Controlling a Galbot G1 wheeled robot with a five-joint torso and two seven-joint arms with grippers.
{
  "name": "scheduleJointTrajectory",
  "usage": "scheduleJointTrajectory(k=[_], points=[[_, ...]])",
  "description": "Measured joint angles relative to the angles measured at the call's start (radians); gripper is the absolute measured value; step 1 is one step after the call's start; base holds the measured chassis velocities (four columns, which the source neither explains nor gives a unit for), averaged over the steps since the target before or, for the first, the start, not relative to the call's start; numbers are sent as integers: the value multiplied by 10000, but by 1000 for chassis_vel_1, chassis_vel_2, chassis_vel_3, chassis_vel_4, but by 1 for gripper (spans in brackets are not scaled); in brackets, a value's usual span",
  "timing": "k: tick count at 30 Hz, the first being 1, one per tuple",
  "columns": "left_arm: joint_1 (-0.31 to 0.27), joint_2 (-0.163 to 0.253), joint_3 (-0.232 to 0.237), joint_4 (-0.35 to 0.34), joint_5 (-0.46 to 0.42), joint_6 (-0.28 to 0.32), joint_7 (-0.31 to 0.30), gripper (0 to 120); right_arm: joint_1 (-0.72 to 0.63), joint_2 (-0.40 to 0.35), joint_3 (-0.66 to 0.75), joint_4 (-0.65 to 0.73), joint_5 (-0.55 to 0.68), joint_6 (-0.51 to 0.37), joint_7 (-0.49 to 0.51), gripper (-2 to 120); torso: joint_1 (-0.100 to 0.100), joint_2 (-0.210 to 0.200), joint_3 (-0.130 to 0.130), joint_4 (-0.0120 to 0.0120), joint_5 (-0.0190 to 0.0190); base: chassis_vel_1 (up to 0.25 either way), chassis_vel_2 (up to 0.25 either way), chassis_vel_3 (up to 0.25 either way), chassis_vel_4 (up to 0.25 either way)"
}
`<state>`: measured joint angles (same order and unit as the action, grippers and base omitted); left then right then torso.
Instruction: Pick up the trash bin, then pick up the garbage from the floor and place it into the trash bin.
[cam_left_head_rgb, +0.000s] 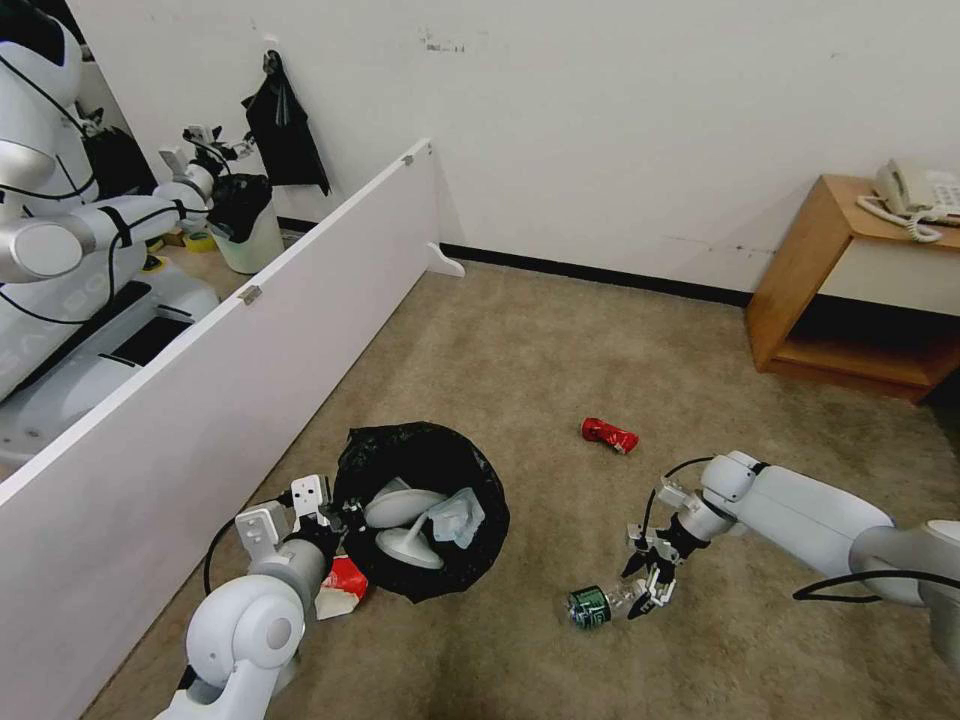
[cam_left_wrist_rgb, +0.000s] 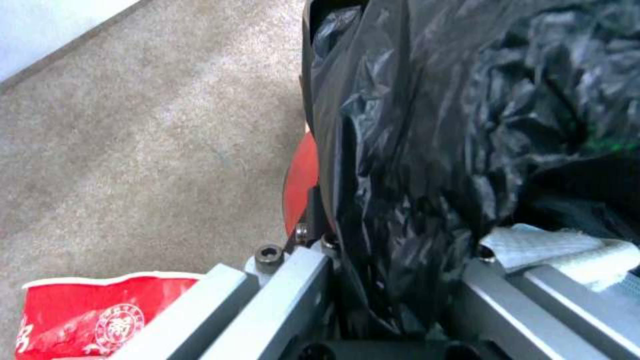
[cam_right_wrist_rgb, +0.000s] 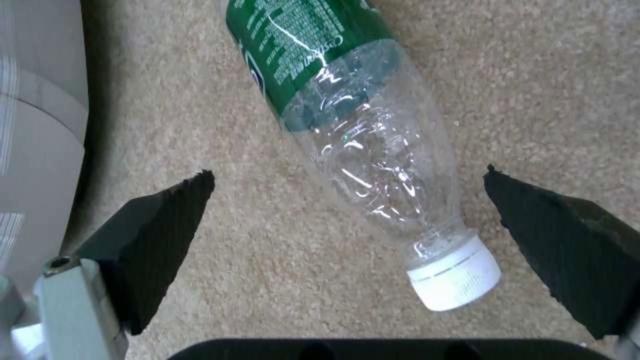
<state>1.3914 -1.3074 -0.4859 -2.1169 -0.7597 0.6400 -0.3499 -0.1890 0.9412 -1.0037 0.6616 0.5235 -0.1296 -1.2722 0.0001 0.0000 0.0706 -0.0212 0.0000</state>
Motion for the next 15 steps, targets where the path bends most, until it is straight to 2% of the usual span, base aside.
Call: scheduleJointTrajectory(k=[15], points=[[118,-35,-20,-48,37,-23,76,0,64,259,113,-473,-56,64,-59,100,0,0,0,0,0,0,0,0,0]])
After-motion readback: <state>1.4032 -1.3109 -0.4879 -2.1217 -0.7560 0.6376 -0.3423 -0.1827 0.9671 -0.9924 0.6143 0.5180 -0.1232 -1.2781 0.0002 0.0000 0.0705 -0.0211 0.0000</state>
